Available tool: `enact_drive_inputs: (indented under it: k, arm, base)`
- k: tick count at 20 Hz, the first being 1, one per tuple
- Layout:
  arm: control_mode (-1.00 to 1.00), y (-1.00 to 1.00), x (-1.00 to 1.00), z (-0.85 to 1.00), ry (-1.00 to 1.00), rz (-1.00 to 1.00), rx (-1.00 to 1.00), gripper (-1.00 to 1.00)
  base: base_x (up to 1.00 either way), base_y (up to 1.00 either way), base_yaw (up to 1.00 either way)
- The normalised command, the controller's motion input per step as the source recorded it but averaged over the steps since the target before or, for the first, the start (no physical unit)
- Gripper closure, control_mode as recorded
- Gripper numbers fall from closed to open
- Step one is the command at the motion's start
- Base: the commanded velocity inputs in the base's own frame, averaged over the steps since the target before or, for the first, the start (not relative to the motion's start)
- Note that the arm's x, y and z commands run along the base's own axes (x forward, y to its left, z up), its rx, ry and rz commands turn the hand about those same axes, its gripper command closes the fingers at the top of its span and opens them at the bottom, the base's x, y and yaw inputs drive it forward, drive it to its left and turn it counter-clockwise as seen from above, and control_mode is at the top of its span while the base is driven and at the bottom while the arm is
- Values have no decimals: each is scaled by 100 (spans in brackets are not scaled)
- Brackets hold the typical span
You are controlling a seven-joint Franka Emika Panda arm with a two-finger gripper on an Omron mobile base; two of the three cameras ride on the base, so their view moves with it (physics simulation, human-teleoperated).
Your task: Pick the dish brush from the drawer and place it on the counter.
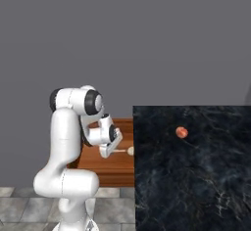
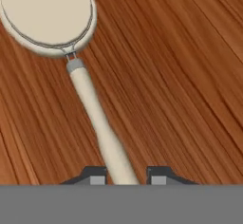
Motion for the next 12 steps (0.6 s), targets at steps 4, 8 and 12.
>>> enact_drive_inputs:
  k: [4, 8, 12]
  arm:
    - [-100, 59, -21, 77, -8, -2, 0, 100]
    - [-100, 60, -24, 100, 0, 0, 0, 100]
    - [-100, 69, -38, 100, 7, 21, -4, 100]
  base:
    - [0, 0, 0]
    - [0, 0, 0]
    - [0, 0, 0]
